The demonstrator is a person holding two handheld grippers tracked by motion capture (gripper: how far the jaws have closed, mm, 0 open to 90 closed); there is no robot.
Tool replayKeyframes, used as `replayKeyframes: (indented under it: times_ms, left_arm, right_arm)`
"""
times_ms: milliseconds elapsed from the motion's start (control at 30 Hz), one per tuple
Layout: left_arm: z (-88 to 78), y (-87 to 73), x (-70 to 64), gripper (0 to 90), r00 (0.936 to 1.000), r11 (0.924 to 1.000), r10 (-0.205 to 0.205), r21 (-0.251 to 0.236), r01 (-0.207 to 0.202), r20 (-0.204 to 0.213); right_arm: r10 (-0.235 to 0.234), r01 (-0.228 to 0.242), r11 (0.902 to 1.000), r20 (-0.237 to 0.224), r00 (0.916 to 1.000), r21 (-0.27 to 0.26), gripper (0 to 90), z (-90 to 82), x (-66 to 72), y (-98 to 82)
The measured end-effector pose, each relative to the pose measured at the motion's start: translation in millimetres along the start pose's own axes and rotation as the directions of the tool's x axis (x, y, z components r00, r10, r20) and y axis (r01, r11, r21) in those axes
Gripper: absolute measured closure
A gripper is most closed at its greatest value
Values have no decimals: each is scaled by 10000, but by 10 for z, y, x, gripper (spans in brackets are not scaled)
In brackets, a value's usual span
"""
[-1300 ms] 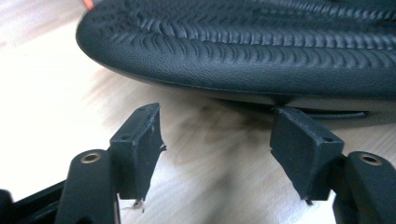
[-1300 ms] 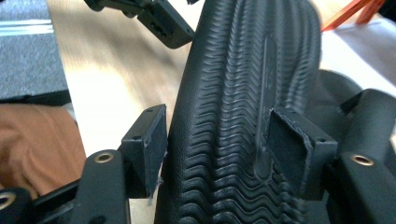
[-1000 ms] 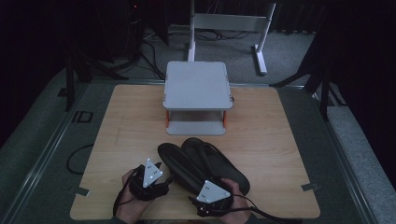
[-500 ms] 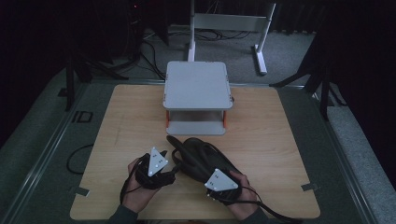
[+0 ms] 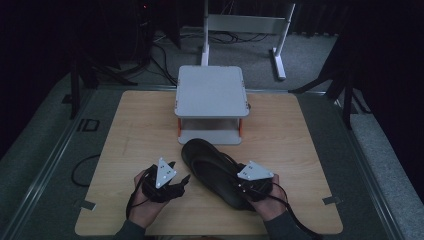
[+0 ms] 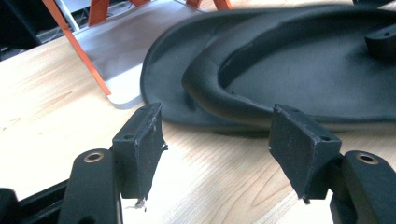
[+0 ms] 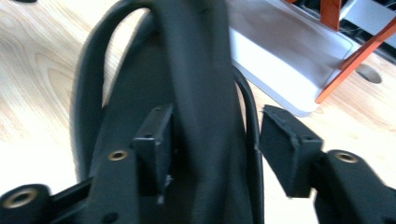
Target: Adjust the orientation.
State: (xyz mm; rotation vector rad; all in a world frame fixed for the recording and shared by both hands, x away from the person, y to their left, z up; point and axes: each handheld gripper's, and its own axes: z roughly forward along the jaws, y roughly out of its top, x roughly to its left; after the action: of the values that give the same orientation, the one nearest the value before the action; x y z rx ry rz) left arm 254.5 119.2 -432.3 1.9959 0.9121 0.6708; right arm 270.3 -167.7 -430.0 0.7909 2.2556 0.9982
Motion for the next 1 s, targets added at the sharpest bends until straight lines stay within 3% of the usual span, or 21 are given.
replayKeyframes:
  times_ms: [67,200,300,500,533,600,733,867,1000]
  left_arm:
    - [8,-6,10,354,10000,10000,-5,57,5,6]
    - [35,-21,16,353,10000,9998,-30,178,29,53]
    - [81,-44,20,354,9998,9994,-93,338,88,154]
    - [127,-76,14,354,9995,9986,-131,512,116,277]
    - [118,-79,19,354,9995,9989,-173,434,161,280]
    - [107,-77,30,354,9996,9990,-208,405,199,214]
    - [87,-85,54,354,9994,9990,-308,323,303,170]
    - [65,-94,73,354,9993,9990,-365,256,362,109]
    - [-6,-80,112,354,9983,9982,-582,-104,584,101]
  right_arm:
    - [117,-118,9999,-297,9995,-9,435,14,-41,0]
    - [149,-145,9998,-419,9990,94,434,80,-57,29]
    - [-302,307,9993,-272,9992,192,440,123,0,85]
    - [-1022,1037,9941,-466,9937,308,478,229,87,176]
    - [-1329,1353,9900,-547,9896,412,534,278,121,205]
    - [-1525,1560,9865,-690,9859,496,605,311,149,225]
    - [-1907,1947,9787,-634,9796,645,647,336,200,270]
    - [-1710,1736,9834,-487,9841,536,752,318,187,278]
    - [-1383,1400,9896,-486,9892,339,823,267,137,269]
